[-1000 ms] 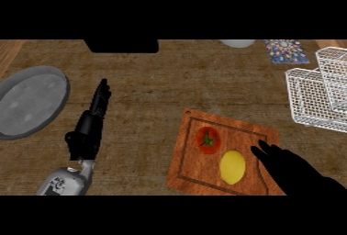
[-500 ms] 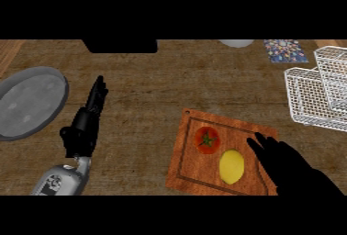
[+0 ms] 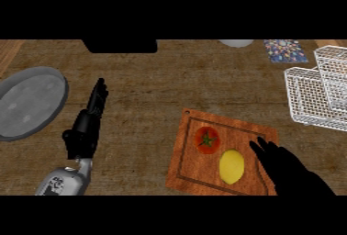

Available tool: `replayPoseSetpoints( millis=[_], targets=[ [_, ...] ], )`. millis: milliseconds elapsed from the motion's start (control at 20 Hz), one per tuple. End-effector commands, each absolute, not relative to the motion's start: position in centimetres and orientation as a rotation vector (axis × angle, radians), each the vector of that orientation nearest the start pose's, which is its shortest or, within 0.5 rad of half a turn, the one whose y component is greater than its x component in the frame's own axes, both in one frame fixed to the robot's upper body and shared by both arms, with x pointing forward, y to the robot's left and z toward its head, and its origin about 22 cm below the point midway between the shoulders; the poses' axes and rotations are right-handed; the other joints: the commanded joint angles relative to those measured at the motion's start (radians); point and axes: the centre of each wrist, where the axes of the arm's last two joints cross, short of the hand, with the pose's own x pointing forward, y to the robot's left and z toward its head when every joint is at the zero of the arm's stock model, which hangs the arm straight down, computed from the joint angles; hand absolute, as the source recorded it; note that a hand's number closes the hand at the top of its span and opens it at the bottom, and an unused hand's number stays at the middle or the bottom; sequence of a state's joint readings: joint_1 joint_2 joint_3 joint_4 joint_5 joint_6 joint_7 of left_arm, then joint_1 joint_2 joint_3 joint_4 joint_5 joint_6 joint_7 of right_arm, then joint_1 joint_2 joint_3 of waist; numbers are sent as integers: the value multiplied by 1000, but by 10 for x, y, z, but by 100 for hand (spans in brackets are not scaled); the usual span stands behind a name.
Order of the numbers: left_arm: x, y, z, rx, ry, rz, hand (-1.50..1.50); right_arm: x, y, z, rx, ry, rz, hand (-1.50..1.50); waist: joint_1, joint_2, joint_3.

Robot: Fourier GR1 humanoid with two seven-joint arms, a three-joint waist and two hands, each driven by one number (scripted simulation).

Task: Pick the lemon from the cutting board and place it in the tiered basket

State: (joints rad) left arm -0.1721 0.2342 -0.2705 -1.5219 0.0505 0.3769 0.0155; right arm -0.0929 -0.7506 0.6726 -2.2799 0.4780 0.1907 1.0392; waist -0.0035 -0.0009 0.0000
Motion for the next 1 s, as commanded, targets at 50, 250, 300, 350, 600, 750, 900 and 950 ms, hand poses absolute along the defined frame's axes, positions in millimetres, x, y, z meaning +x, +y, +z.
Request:
replayPoseSetpoints(
  millis=[50,250,300,350,600,750,900,950],
  targets=[
    [257,197,41,198,-1655,-110,0,159,-189,128,-757,-1040,1165,-150,4,-1,0],
    [276,207,25,199,-1663,-99,0,169,-173,139,-743,-1041,1183,-150,4,1,0],
    [253,198,24,183,-1648,-115,0,172,-169,128,-729,-1043,1200,-150,7,0,0],
    [273,206,34,181,-1658,-107,0,156,-178,123,-728,-1042,1187,-150,0,0,0],
    [268,201,32,194,-1675,-100,0,177,-168,125,-702,-1013,1186,-150,5,1,0],
    [268,208,33,206,-1659,-114,0,183,-187,105,-717,-1012,1193,-150,3,0,0],
    [266,210,14,206,-1660,-120,0,176,-175,105,-694,-986,1225,-150,0,1,0],
    [273,207,20,202,-1653,-98,0,169,-164,103,-707,-1002,1188,-150,0,0,0]
  ],
)
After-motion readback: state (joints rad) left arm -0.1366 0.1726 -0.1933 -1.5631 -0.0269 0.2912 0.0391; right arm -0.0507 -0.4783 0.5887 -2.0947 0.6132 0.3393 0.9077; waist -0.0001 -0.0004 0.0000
